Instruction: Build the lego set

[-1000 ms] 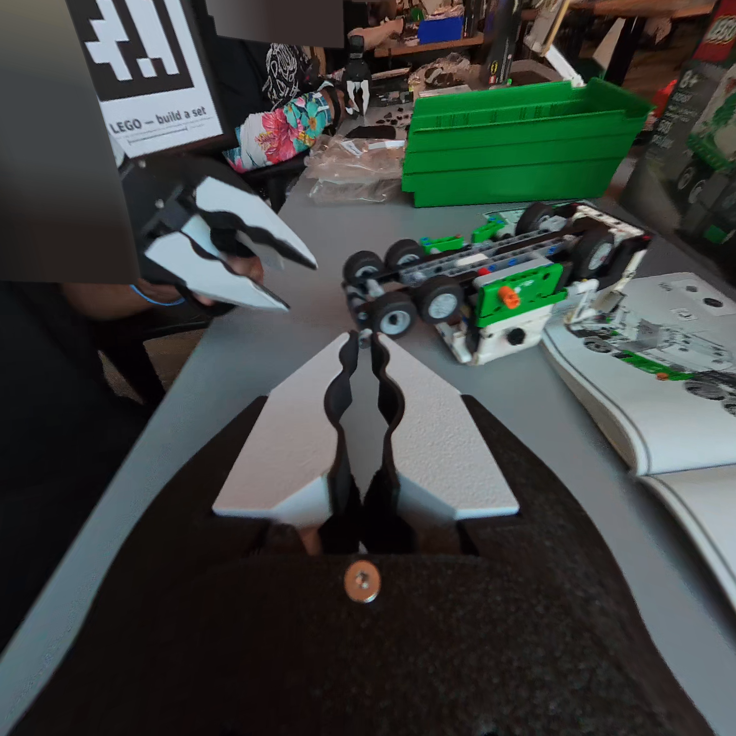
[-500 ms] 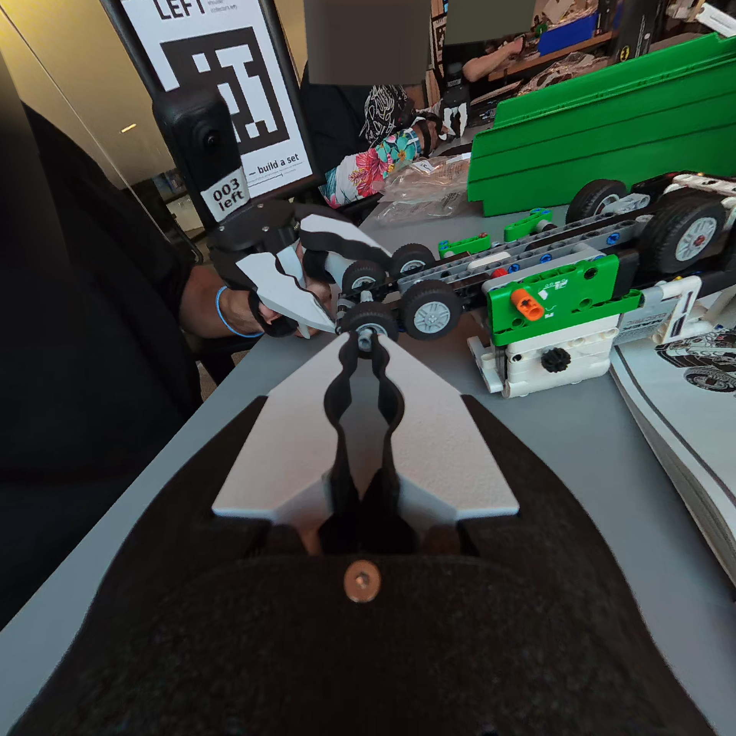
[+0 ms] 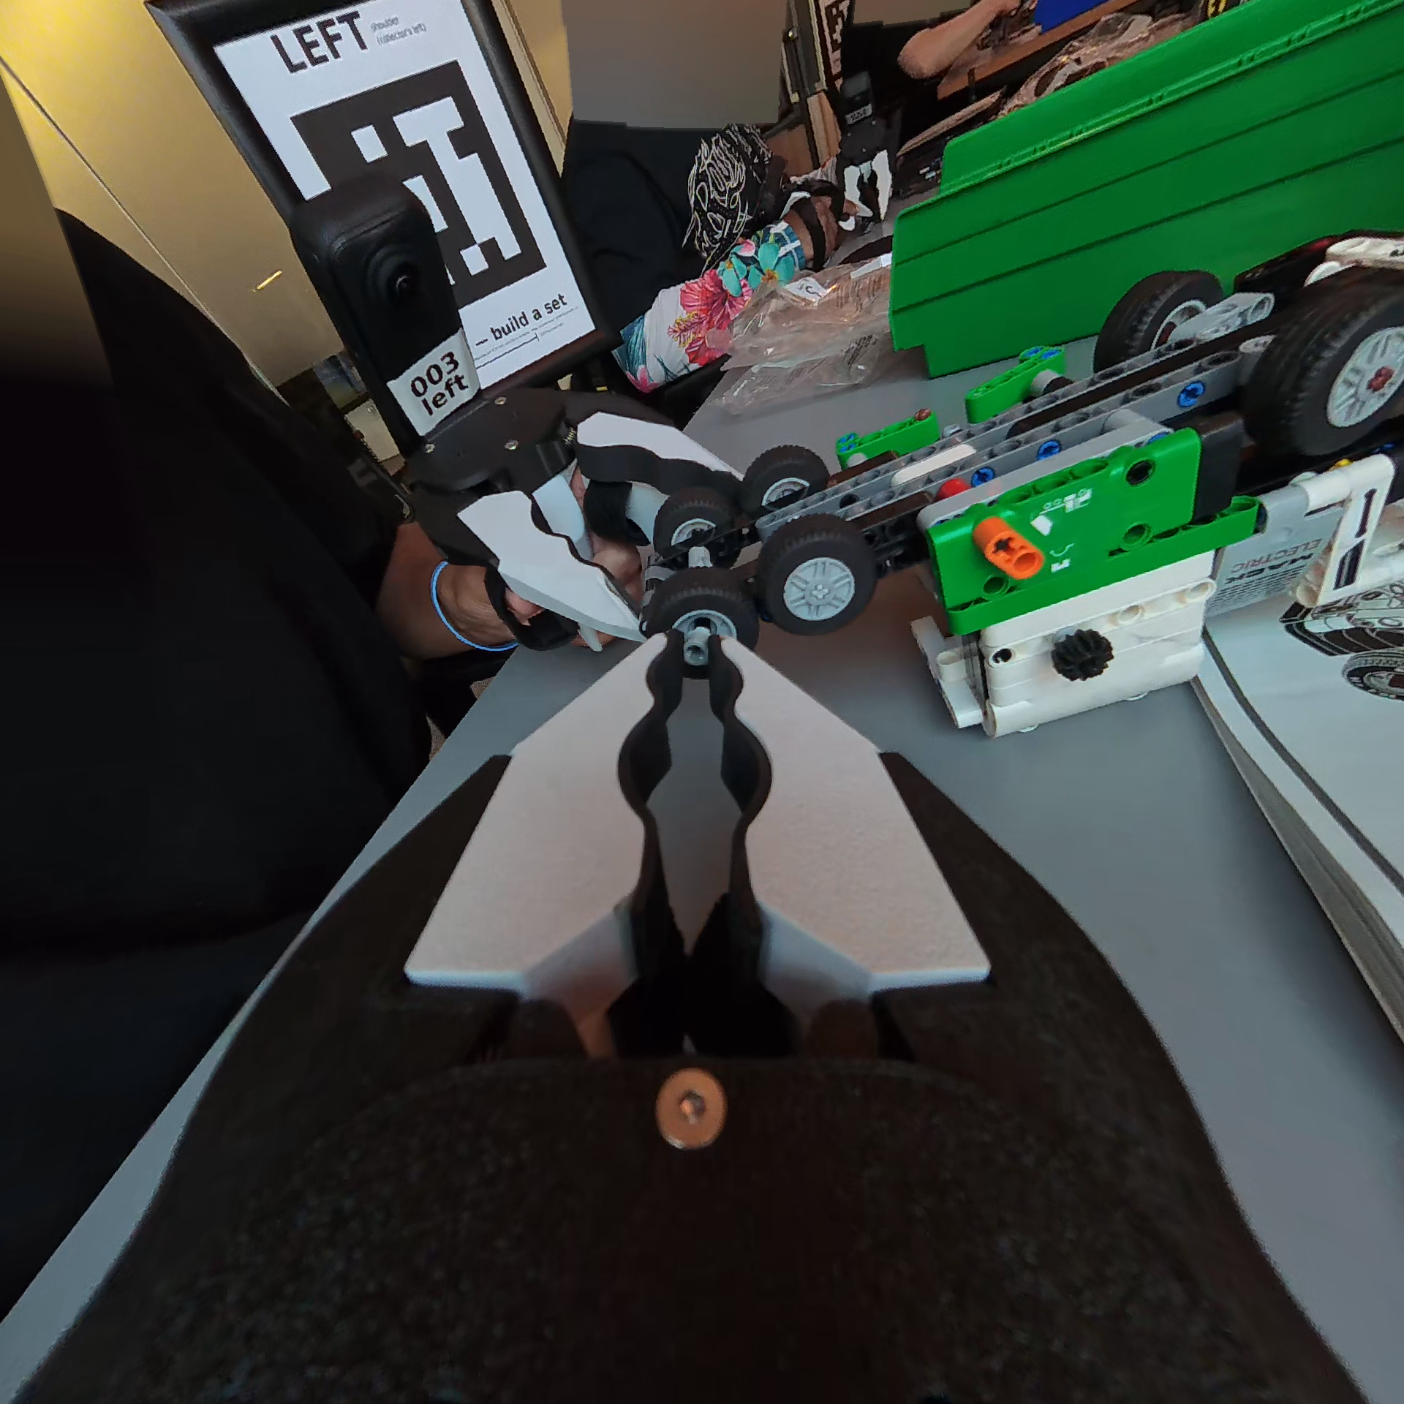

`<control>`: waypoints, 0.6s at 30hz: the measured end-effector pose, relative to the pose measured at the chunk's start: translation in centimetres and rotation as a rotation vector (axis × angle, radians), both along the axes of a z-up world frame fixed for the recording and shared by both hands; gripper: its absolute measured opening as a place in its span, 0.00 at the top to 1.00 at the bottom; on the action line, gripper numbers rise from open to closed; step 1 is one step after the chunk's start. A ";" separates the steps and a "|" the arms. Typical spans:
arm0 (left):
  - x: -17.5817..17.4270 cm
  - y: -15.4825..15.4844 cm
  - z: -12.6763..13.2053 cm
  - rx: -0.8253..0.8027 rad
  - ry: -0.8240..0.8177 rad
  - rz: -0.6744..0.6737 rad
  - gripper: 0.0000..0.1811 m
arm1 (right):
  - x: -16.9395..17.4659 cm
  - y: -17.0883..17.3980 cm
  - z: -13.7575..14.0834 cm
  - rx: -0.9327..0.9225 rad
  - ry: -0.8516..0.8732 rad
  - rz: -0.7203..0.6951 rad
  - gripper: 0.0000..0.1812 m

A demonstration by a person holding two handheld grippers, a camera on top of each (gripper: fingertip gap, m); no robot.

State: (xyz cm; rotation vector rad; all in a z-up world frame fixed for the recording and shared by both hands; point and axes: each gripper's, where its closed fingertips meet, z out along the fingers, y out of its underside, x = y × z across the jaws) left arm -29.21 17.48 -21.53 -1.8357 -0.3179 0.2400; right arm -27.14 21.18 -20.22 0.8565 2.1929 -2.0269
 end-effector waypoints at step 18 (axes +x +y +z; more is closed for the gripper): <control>-0.2 0.1 -0.3 -0.002 -0.051 -0.008 0.73 | -0.5 0.0 0.1 -0.167 -0.268 0.098 0.97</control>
